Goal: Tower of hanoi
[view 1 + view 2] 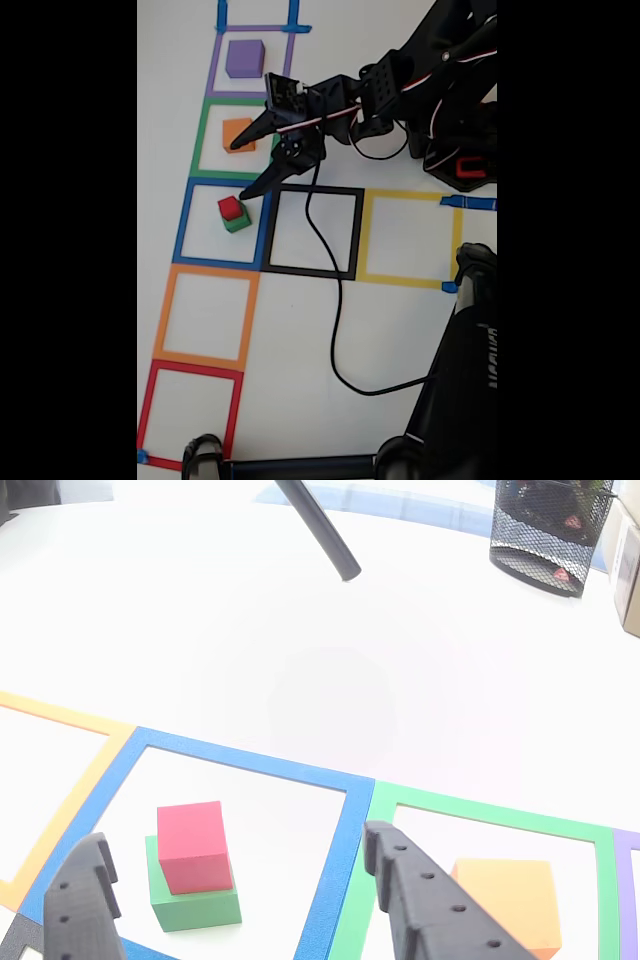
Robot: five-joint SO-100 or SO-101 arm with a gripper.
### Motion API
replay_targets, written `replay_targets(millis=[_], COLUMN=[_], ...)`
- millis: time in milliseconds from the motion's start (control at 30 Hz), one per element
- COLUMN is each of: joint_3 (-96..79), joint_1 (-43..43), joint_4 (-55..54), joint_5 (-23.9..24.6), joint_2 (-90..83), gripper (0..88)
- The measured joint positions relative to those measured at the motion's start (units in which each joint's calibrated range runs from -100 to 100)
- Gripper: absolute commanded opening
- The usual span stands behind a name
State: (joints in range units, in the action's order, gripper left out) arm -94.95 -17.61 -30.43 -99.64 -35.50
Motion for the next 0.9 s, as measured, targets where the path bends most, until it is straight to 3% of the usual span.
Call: replay_targets(millis=[233,600,900], joint_3=[-1.2,2.3,11.1], joint_1=[-1.8,-1.9,-2.2], joint_4=[-6.9,-26.4,-33.8], joint_5=[0.0,0.0,0.0], joint_2=[4.1,28.2,42.3], gripper=[30.6,29.6,29.0])
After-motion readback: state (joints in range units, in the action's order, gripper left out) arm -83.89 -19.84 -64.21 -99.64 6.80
